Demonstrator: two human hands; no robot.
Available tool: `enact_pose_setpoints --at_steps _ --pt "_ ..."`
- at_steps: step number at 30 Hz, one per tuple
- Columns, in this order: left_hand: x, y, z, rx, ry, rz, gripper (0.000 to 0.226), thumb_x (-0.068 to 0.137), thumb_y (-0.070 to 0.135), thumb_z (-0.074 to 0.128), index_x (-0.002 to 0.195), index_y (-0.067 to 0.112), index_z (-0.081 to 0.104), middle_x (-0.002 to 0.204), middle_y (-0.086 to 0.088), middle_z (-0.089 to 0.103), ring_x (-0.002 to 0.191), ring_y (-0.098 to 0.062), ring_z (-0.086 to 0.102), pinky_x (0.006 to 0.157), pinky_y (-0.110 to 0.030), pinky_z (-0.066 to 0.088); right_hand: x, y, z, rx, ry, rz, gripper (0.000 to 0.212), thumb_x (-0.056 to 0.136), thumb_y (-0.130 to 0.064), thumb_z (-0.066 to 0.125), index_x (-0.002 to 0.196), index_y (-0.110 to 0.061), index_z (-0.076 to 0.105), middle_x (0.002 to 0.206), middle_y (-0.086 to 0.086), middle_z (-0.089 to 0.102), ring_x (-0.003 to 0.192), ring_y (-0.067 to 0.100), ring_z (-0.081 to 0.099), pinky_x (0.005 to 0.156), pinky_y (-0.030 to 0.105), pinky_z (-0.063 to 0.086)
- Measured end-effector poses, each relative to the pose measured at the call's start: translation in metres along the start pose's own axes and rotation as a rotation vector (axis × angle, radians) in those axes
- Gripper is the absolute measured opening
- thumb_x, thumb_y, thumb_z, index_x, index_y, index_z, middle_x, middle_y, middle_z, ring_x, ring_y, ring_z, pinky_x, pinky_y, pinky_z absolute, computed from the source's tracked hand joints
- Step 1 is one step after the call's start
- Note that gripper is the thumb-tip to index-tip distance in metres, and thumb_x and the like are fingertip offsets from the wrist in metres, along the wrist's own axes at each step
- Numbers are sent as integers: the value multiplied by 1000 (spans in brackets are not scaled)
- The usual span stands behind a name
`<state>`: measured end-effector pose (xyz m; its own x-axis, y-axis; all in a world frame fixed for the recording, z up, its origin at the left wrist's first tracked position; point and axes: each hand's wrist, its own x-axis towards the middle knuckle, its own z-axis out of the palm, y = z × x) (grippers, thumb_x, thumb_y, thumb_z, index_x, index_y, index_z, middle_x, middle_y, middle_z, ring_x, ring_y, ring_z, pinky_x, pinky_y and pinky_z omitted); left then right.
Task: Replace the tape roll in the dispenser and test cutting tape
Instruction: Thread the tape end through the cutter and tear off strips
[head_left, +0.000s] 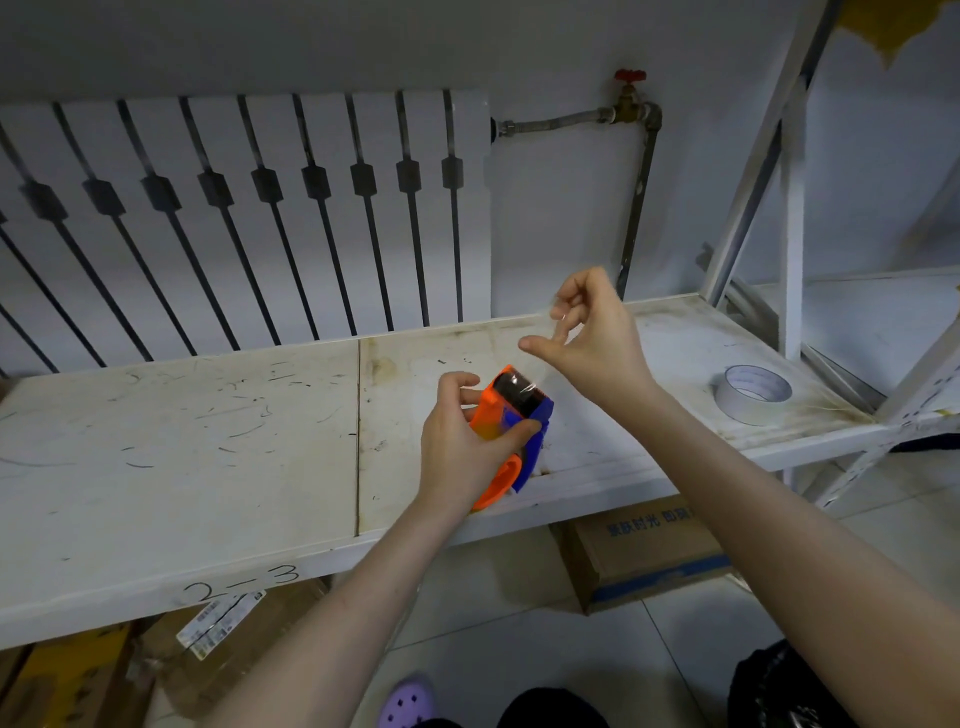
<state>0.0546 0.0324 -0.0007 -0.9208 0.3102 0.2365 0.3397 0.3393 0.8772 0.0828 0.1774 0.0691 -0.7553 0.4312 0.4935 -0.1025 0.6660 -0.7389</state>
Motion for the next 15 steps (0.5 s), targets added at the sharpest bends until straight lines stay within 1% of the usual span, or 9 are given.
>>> enact_pose_setpoints --at_steps 3,4,5,6,7,9,11,13,15 --pt "-2 -1 5 67 -36 106 53 71 35 78 106 26 39 106 10 54 93 -7 52 65 -10 42 -6 4 -4 37 99 5 42 74 -16 79 96 -18 44 86 1 59 67 13 56 66 10 44" --pt "-2 -1 7 104 -53 143 47 73 36 76 101 27 39 106 8 58 93 -8 53 68 -13 44 -8 7 -5 55 126 23 40 74 -15 78 96 -17 44 86 1 59 67 13 56 66 9 43" --pt "0 -1 8 143 -64 176 43 74 38 75 97 28 41 106 6 61 94 -9 54 76 -20 48 -9 11 -7 73 147 49 39 75 -14 78 96 -17 45 86 1 58 66 12 54 65 8 43" --pt "2 -2 10 193 -72 200 39 73 43 73 94 29 43 105 7 63 95 -10 56 89 -32 48 -11 15 -9 88 167 78 38 76 -14 77 97 -16 45 85 0 57 65 10 52 64 8 43" --pt "6 -2 10 247 -83 217 37 73 47 72 92 30 45 104 9 65 96 -10 57 101 -42 41 -12 20 -11 99 187 107 38 76 -14 77 97 -15 46 84 -1 57 64 8 51 63 8 44" --pt "16 0 7 345 -128 246 33 73 53 69 88 30 50 101 12 67 97 -9 60 111 -49 21 -16 30 -15 117 215 168 36 76 -15 76 97 -14 46 83 -3 56 65 8 51 63 14 48" --pt "27 6 1 424 -203 304 31 72 55 67 86 31 54 98 13 66 95 -9 61 114 -50 13 -24 41 -16 138 231 252 36 77 -17 75 97 -16 46 83 -2 56 70 14 56 60 26 54" --pt "37 13 -6 535 -311 394 30 72 55 67 85 30 56 94 13 64 91 -9 58 115 -47 15 -36 51 -14 205 248 364 35 78 -16 74 97 -15 45 83 2 56 73 20 61 50 21 52" --pt "46 19 -13 694 -428 507 31 71 55 66 83 30 55 88 12 60 83 -11 54 110 -44 27 -48 59 -8 326 263 481 34 80 -12 73 97 -14 44 82 5 56 71 20 62 48 19 50"
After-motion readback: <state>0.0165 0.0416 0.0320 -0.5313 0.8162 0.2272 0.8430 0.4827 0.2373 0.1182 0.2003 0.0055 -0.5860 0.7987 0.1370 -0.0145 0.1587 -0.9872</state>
